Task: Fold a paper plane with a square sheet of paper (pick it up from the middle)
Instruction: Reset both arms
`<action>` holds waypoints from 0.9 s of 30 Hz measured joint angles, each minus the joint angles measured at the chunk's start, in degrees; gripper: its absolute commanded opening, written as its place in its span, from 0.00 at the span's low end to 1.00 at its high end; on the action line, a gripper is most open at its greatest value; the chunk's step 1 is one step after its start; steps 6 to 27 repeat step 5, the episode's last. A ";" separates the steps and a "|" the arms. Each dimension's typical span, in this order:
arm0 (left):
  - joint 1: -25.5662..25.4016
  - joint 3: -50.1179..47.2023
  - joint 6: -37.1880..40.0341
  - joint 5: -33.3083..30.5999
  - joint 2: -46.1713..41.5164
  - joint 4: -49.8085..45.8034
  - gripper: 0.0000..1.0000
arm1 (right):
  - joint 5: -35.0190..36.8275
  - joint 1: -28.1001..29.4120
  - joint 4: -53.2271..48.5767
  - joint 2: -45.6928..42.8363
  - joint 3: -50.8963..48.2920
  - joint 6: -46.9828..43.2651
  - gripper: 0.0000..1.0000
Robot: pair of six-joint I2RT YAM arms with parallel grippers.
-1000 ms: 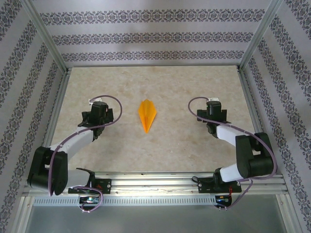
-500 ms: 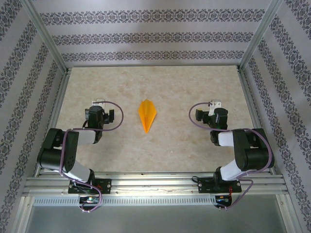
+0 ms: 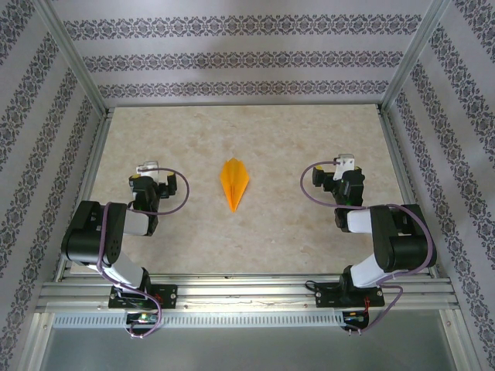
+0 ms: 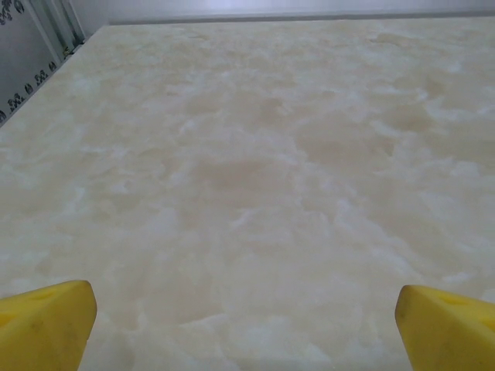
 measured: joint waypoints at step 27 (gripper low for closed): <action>0.00 0.00 -0.24 0.00 0.00 0.70 0.99 | 0.39 0.02 0.04 0.00 0.00 0.00 0.98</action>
